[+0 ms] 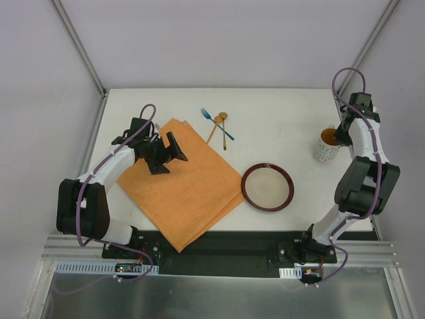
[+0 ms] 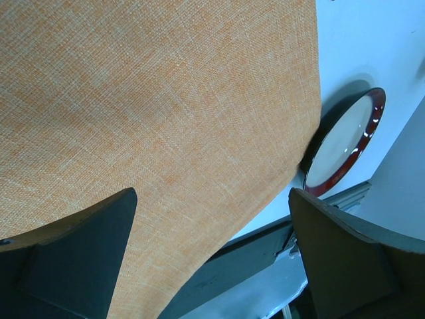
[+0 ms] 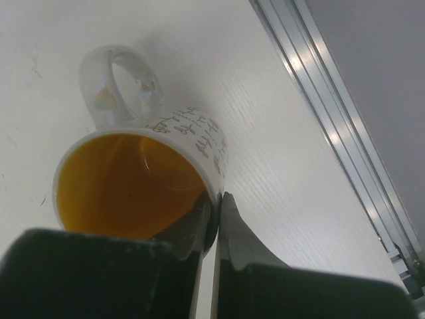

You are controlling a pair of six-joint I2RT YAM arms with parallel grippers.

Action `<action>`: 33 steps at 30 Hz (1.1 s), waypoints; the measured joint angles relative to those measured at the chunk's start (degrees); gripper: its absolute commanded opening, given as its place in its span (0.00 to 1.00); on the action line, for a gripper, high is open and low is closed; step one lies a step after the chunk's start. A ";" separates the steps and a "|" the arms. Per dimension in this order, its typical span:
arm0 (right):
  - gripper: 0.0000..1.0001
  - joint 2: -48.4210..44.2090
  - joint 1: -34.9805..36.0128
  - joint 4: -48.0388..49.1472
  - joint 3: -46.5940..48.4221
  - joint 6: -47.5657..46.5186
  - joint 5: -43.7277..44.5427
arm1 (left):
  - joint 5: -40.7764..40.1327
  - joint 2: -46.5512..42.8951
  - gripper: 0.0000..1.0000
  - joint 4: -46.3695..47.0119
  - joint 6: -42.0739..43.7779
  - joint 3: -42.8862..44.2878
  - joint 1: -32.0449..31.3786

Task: Set the dinner table for one person
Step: Place the cup at the corner of the board.

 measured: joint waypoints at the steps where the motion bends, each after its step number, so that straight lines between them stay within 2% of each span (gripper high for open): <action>1: 0.01 0.00 -0.24 0.39 -0.20 0.00 0.00 | 0.26 0.00 0.99 0.00 0.04 0.00 0.00; 18: 0.01 1.70 -3.82 3.48 -1.75 0.09 -1.51 | 2.25 0.00 0.99 -1.16 2.80 0.00 0.00; 22: 0.11 1.66 -3.96 4.50 -2.49 0.28 -1.60 | 2.25 0.00 0.99 -1.77 3.06 0.00 0.00; 23: 0.18 1.55 -4.00 4.85 -2.86 0.42 -1.62 | 2.25 0.00 0.99 -1.86 3.08 0.00 0.00; 25: 0.23 1.36 -4.04 5.51 -3.54 0.85 -1.75 | 2.25 -0.04 0.99 -2.01 3.15 0.00 0.00; 26: 0.29 1.29 -4.04 5.75 -3.93 0.98 -1.92 | 2.25 -0.09 0.99 -2.05 3.17 0.00 0.00; 29: 0.37 1.27 -4.04 6.25 -4.90 1.36 -2.69 | 2.25 -0.50 0.99 -2.12 3.26 0.00 0.00; 33: 0.41 0.87 -4.02 6.32 -5.20 1.44 -2.97 | 2.25 -0.98 0.99 -2.14 3.30 0.00 0.00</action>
